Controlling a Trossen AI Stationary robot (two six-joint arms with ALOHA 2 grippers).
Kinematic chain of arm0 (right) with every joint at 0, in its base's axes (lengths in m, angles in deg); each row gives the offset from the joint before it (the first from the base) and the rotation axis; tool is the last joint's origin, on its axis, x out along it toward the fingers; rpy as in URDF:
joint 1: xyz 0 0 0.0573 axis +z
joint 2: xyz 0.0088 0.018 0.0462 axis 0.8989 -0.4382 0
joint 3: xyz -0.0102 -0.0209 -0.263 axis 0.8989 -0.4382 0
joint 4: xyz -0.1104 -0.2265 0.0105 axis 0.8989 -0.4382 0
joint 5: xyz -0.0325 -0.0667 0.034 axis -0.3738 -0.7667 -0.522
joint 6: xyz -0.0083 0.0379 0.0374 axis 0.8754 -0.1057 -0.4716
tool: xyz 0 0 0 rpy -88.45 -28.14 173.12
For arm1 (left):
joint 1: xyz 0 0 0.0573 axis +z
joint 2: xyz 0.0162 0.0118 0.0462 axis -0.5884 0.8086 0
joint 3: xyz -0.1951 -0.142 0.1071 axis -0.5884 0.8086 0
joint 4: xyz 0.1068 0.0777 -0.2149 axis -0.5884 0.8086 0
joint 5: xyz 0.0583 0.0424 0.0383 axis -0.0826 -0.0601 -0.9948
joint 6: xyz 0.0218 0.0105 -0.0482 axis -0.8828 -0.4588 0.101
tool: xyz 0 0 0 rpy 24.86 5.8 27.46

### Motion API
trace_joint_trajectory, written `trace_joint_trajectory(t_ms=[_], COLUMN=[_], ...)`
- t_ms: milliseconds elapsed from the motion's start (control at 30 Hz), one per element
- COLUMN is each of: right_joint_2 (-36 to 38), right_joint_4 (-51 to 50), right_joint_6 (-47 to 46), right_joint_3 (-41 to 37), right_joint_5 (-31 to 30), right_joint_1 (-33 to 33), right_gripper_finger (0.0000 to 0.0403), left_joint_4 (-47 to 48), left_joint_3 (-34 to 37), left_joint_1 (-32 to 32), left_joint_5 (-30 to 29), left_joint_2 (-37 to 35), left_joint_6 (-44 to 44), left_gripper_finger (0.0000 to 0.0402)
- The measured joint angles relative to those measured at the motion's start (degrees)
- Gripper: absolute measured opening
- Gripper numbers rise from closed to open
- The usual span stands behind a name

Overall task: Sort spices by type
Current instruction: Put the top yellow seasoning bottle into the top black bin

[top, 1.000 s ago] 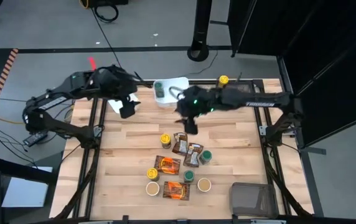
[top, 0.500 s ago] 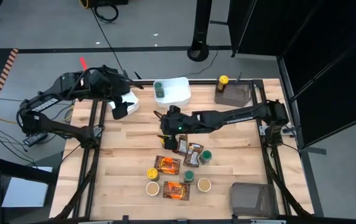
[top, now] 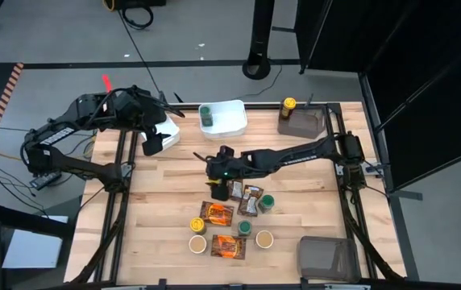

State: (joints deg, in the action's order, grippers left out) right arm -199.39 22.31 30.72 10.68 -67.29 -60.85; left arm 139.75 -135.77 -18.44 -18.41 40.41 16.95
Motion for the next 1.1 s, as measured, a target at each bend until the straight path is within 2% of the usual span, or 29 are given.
trace_joint_trajectory(t_ms=[333, 800, 967, 1100], right_joint_2=[-1.16, -3.54, -3.76, -3.76], right_joint_4=[-3.91, -2.42, -2.25, -2.79], right_joint_6=[-3.05, -3.43, -3.83, -3.85], right_joint_3=[-0.09, 0.06, 0.04, 0.04], right_joint_5=[1.49, 1.94, 1.95, 2.08], right_joint_1=[0.33, 0.34, 0.33, 0.33], right_gripper_finger=[0.0337, 0.0319, 0.0297, 0.0259], left_joint_4=[-0.15, -0.21, -0.20, -0.21], left_joint_3=[0.00, 0.00, 0.00, 0.00], left_joint_1=[0.00, 0.00, 0.00, 0.00], left_joint_5=[0.00, 0.00, 0.00, 0.00], left_joint_2=[0.00, 0.02, 0.02, 0.02], left_joint_6=[-1.07, -1.04, -1.04, -1.04], left_gripper_finger=[0.0325, 0.0325, 0.0325, 0.0325])
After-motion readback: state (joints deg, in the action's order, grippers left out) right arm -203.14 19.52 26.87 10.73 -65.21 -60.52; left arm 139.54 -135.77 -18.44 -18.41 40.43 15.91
